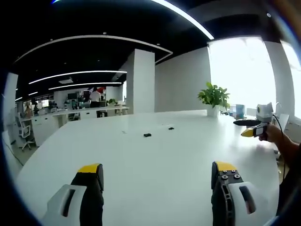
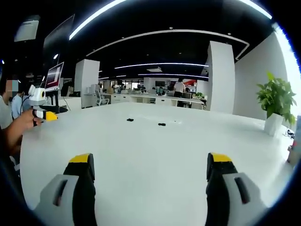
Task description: Snap the two parts of the plastic buckle together until the buckle closes and remains connected.
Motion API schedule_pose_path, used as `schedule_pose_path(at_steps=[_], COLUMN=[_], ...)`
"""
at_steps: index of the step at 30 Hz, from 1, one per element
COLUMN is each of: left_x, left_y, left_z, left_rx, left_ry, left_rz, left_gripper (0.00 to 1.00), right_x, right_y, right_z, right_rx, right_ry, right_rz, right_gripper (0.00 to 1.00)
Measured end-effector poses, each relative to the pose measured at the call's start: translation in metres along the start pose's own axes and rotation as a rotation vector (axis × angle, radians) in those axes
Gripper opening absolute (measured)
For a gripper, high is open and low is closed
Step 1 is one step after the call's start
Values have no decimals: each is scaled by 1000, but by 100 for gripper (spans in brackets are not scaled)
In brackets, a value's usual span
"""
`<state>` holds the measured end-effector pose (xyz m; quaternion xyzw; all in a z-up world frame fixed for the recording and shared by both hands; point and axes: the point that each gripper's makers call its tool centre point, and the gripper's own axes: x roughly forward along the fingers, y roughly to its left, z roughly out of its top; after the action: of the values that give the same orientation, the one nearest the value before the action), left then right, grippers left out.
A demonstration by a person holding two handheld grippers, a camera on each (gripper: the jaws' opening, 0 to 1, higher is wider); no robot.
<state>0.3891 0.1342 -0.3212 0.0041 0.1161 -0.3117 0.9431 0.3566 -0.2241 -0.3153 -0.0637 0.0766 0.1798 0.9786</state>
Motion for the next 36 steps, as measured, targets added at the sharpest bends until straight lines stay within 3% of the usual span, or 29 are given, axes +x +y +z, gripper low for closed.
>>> schedule_pose_path(at_steps=[31, 36], left_x=[11, 11], left_y=[4, 5], left_z=[3, 9], left_rx=[-23, -27], left_ry=[-1, -27], left_rz=[-6, -3], left_gripper=[96, 95], right_x=[2, 2], right_y=[-7, -7], right_z=[-9, -4], right_rx=[39, 36], right_ry=[7, -7], right_rz=[-2, -2], right_gripper=[99, 98])
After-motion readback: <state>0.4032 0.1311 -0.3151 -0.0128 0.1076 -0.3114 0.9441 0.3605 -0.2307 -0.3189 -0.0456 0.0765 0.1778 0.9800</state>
